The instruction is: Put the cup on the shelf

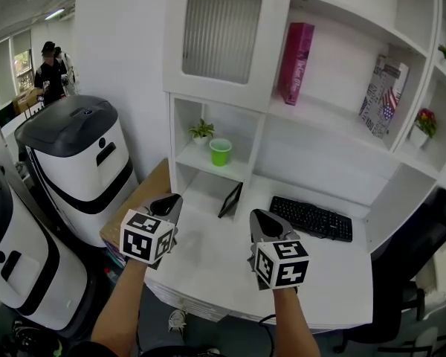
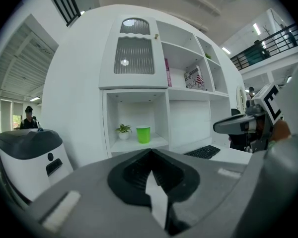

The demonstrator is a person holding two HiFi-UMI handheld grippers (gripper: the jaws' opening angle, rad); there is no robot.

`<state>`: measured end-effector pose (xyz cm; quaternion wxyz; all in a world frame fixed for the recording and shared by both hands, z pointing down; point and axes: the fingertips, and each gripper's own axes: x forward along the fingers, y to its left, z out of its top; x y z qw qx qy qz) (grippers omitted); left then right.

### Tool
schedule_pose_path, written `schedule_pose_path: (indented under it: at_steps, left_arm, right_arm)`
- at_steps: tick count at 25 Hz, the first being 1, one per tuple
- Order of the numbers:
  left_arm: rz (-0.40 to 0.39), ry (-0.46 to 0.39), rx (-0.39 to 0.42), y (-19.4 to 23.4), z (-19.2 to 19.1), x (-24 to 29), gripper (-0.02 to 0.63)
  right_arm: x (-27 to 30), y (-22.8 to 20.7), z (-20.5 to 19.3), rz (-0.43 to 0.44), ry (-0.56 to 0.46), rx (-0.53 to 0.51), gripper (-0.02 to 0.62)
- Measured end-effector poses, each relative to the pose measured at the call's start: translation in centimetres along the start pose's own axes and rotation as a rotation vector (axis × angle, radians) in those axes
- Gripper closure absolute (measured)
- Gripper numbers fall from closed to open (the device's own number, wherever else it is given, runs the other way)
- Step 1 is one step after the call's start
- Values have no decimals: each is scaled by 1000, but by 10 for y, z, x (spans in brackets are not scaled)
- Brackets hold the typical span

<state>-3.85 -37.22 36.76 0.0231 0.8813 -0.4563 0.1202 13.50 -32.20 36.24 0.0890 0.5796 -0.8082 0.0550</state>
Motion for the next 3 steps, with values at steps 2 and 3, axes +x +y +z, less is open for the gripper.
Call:
schedule_pose_path:
  at_steps: [2,3]
  left_arm:
    - [1,2,-1,-1,-1,0,606]
    - [1,3,-2,-1,-1,-1,606]
  right_arm:
    - [0,0,1,2,-2,0,572]
    - [0,1,1,3,-3,0,572]
